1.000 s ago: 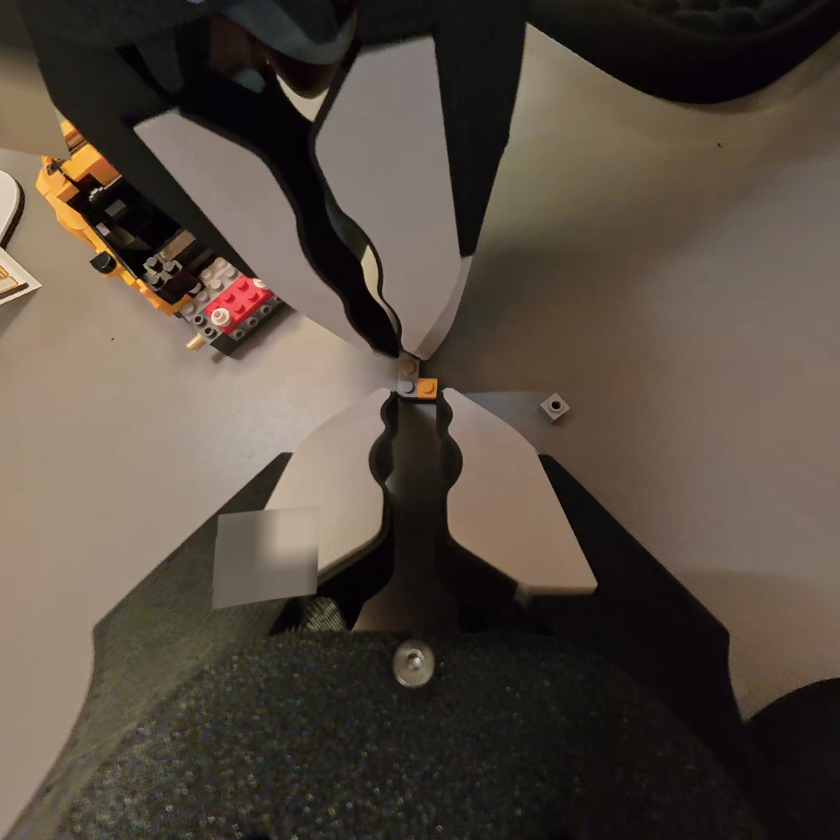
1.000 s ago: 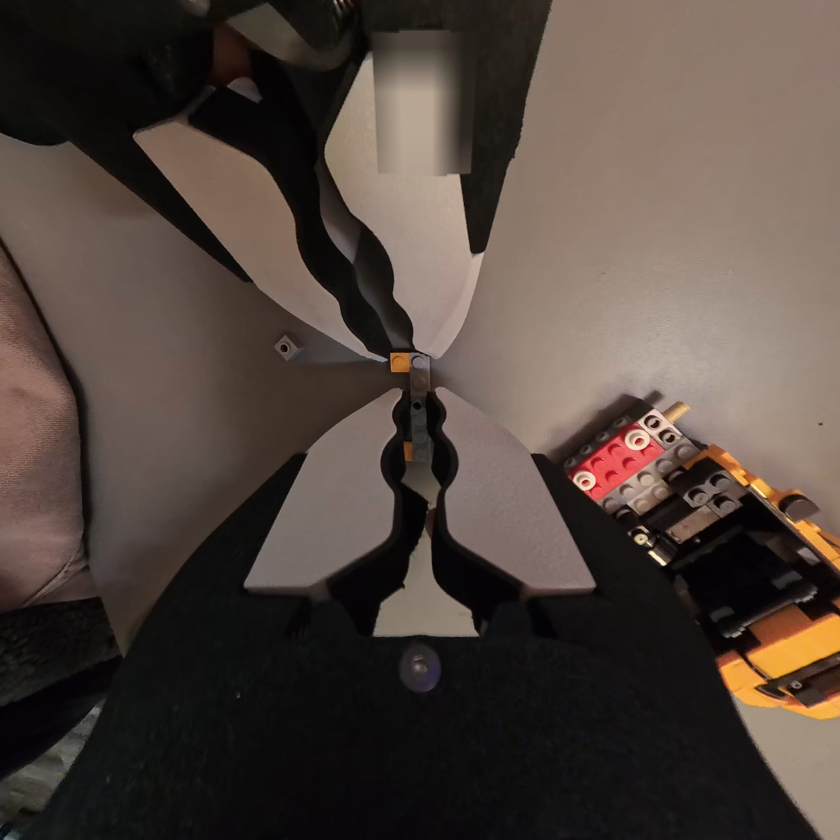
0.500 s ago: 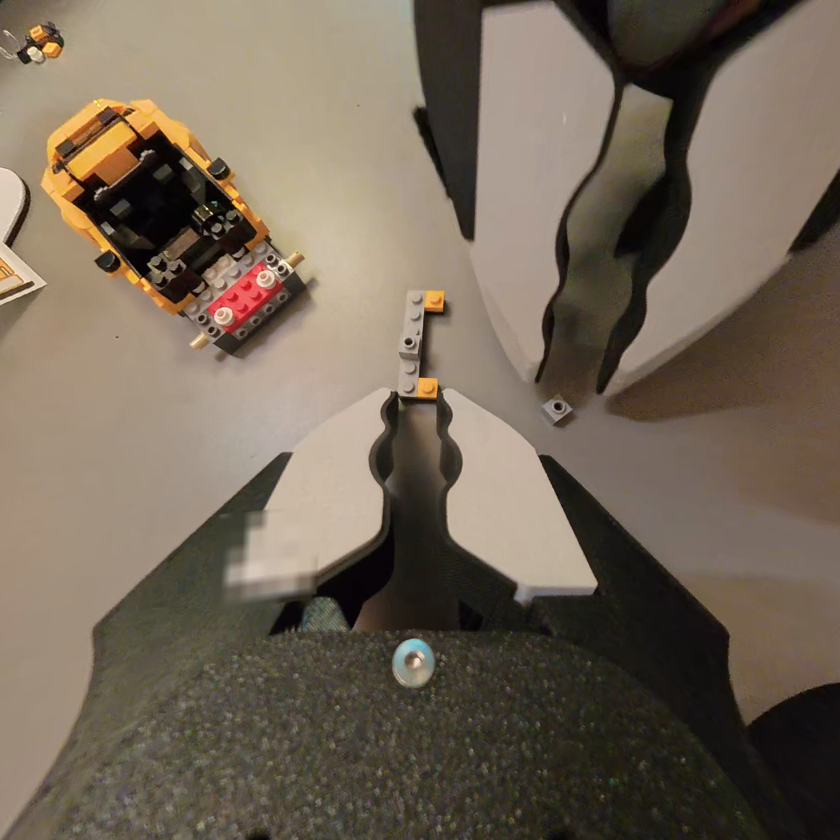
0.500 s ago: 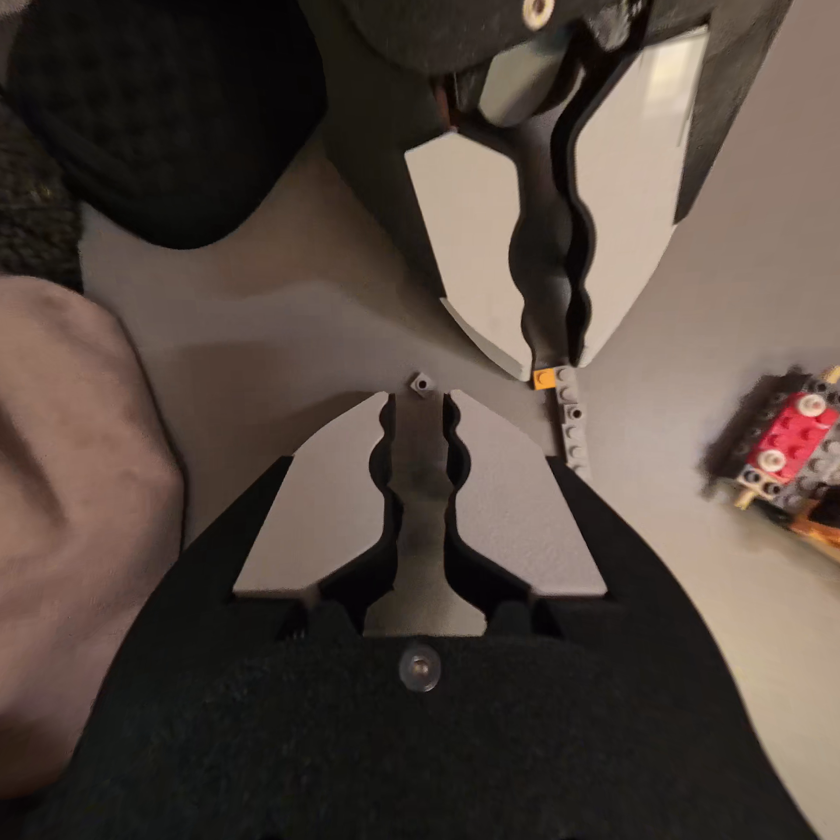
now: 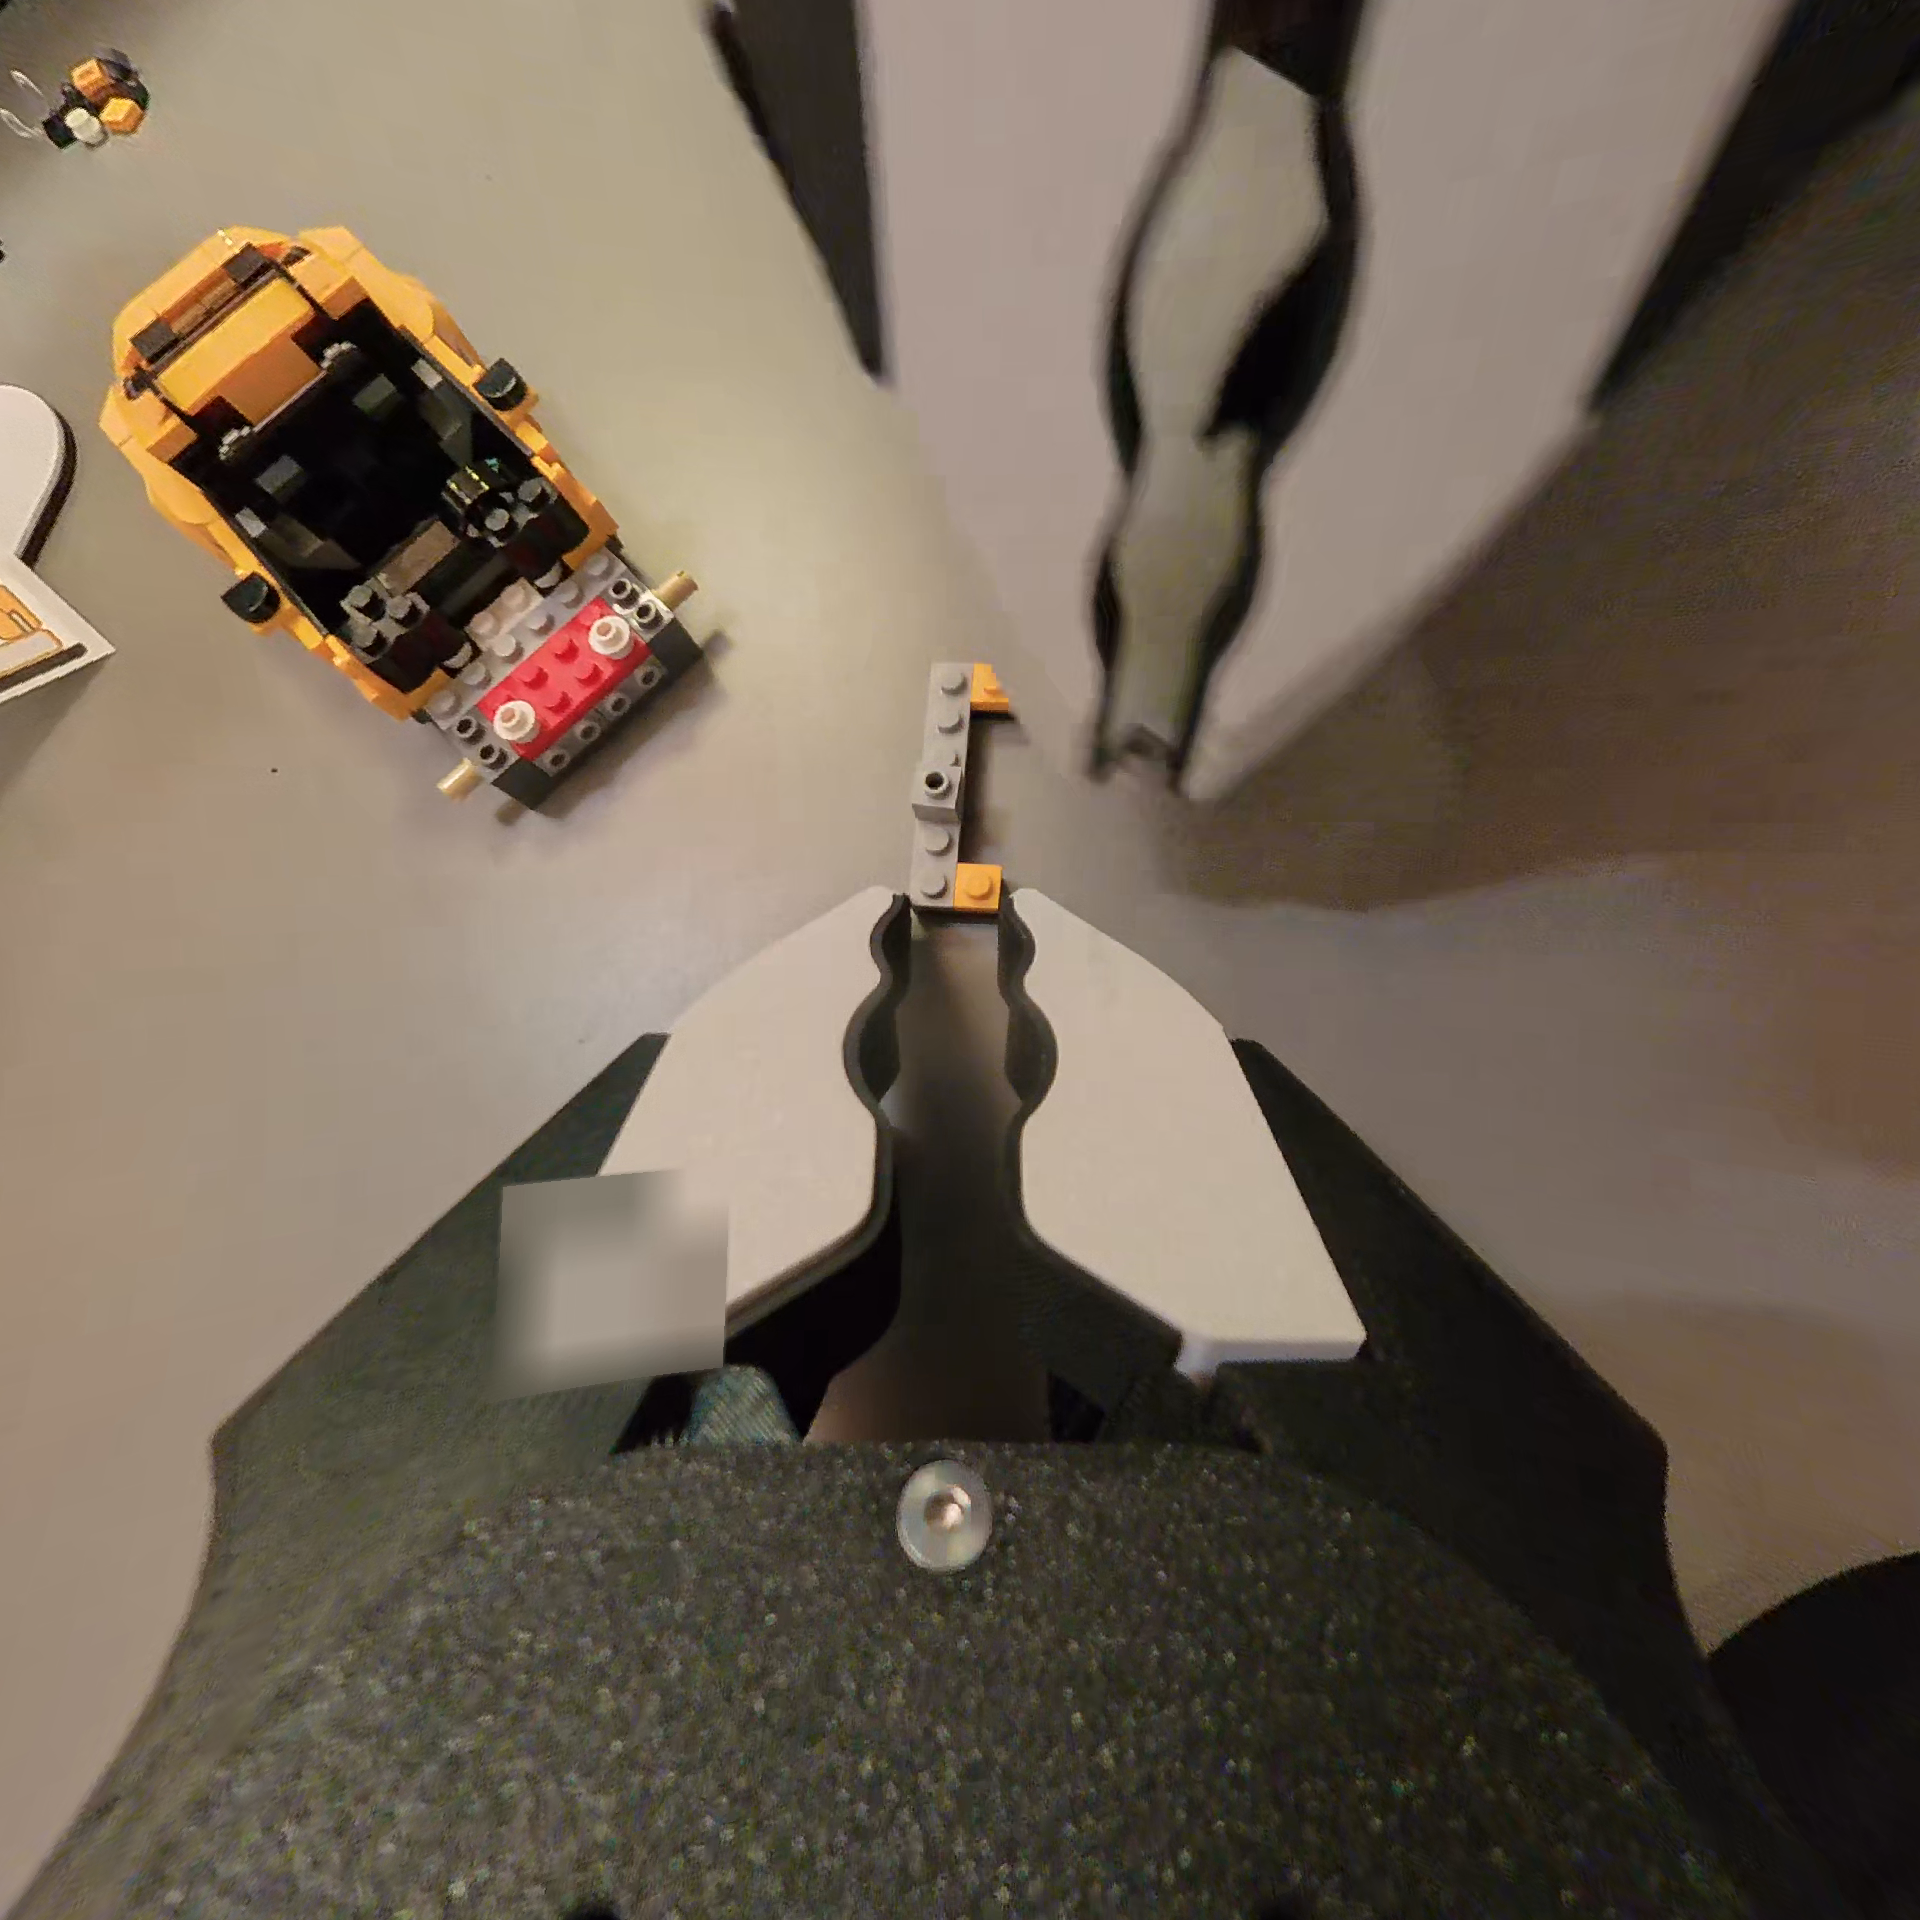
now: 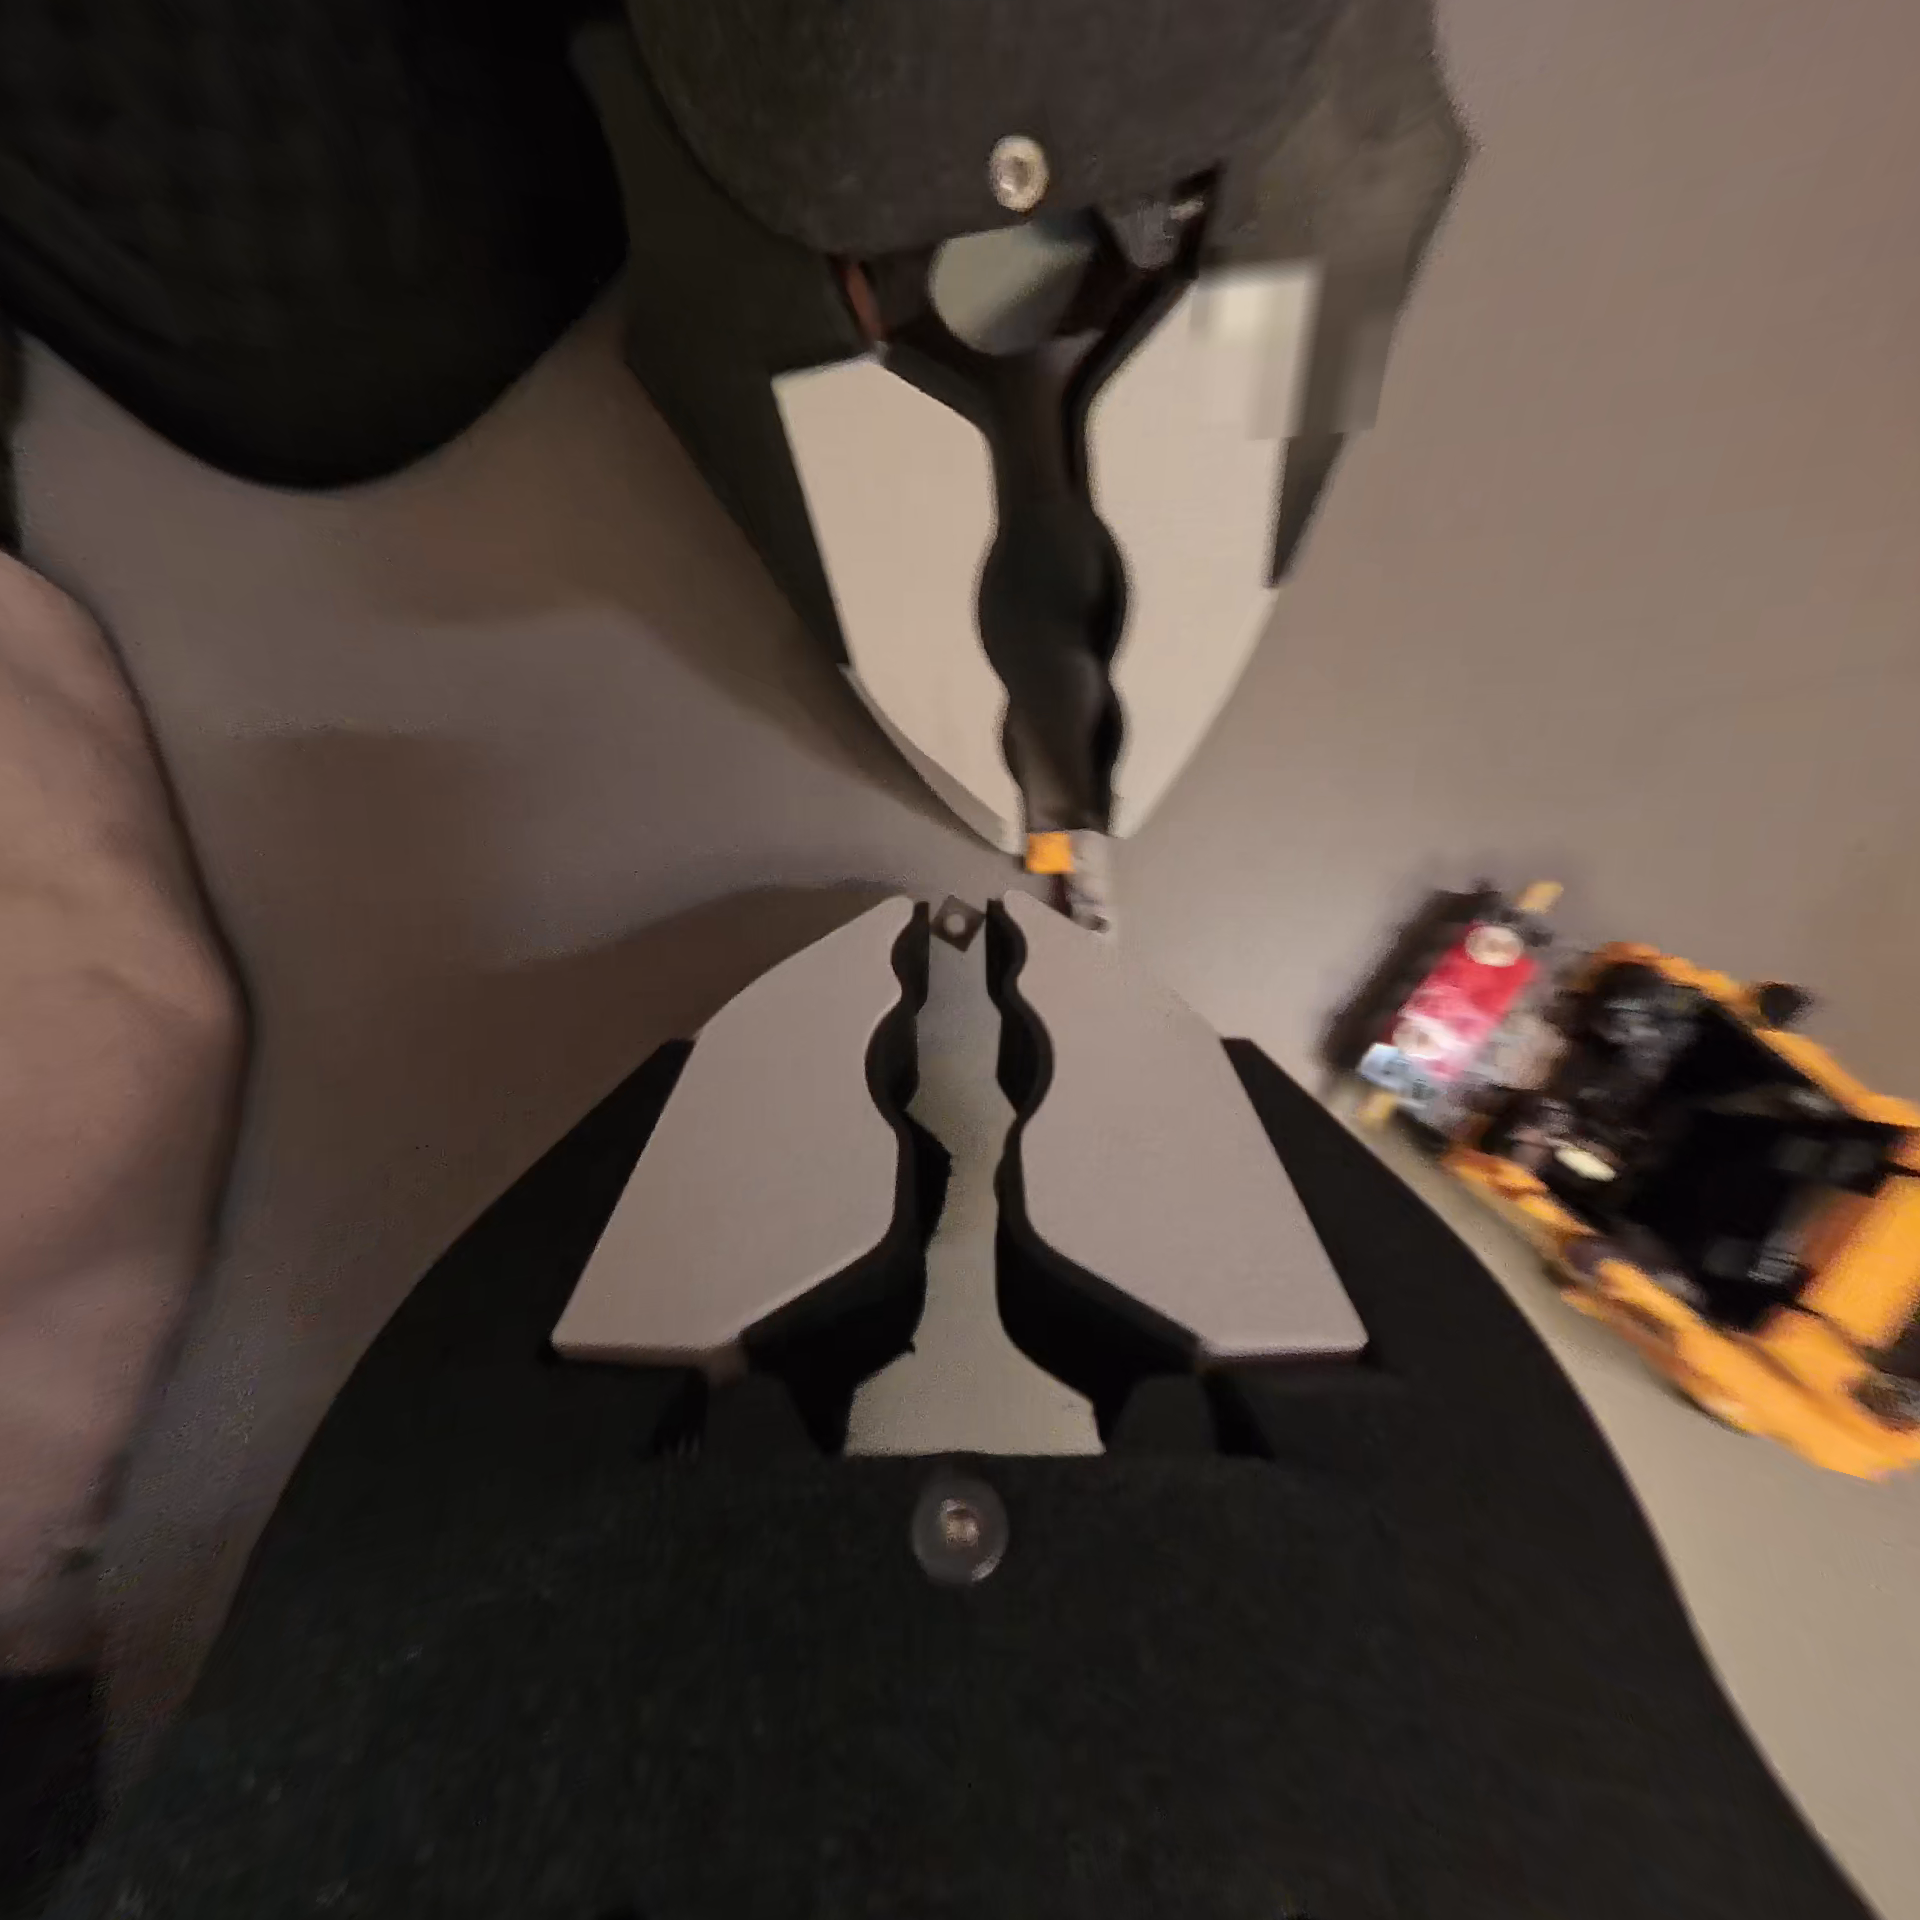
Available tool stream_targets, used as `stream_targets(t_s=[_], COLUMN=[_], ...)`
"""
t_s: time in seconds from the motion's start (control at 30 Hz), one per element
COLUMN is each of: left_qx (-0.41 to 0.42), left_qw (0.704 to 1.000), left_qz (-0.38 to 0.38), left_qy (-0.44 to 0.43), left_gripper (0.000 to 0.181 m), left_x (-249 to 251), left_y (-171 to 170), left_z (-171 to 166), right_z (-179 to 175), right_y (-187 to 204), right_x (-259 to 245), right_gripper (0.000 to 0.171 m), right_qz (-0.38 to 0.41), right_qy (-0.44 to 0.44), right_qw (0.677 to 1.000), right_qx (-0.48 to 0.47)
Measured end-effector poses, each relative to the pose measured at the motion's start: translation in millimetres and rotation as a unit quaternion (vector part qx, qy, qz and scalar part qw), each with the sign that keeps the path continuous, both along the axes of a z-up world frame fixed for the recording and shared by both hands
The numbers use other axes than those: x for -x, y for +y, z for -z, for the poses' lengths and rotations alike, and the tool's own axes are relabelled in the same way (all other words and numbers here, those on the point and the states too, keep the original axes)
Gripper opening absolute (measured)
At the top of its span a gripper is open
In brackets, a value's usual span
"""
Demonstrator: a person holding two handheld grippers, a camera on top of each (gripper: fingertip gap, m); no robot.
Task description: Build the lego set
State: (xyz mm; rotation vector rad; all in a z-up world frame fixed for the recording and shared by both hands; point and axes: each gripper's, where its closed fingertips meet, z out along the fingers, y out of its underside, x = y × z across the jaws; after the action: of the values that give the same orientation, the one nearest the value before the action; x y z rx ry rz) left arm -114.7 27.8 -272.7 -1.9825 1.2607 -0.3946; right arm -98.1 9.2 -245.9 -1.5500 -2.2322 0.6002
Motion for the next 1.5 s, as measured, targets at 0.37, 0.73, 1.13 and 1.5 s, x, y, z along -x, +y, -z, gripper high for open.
stream_targets(t_s=[0.37,0.73,1.13,1.5], left_qx=[0.000,-0.001,0.003,0.003], left_qw=[1.000,1.000,1.000,1.000], left_qz=[0.003,0.009,0.011,0.011], left_qy=[-0.003,-0.005,-0.010,-0.011], left_gripper=[0.016,0.016,0.016,0.016], left_x=[-0.2,-0.1,-0.2,-0.2], left_y=[-0.1,-0.4,0.0,0.0], left_z=[0.0,0.2,0.0,-0.1], right_z=[17.3,21.3,27.0,22.5], right_y=[26.9,28.3,25.0,29.7], right_x=[-1.2,0.4,-1.5,-0.3], right_gripper=[0.010,0.010,0.016,0.016], right_qz=[-0.077,-0.143,-0.228,-0.220], right_qy=[-0.046,-0.079,-0.105,-0.101], right_qw=[0.996,0.987,0.968,0.970], right_qx=[0.000,0.003,0.009,0.013])
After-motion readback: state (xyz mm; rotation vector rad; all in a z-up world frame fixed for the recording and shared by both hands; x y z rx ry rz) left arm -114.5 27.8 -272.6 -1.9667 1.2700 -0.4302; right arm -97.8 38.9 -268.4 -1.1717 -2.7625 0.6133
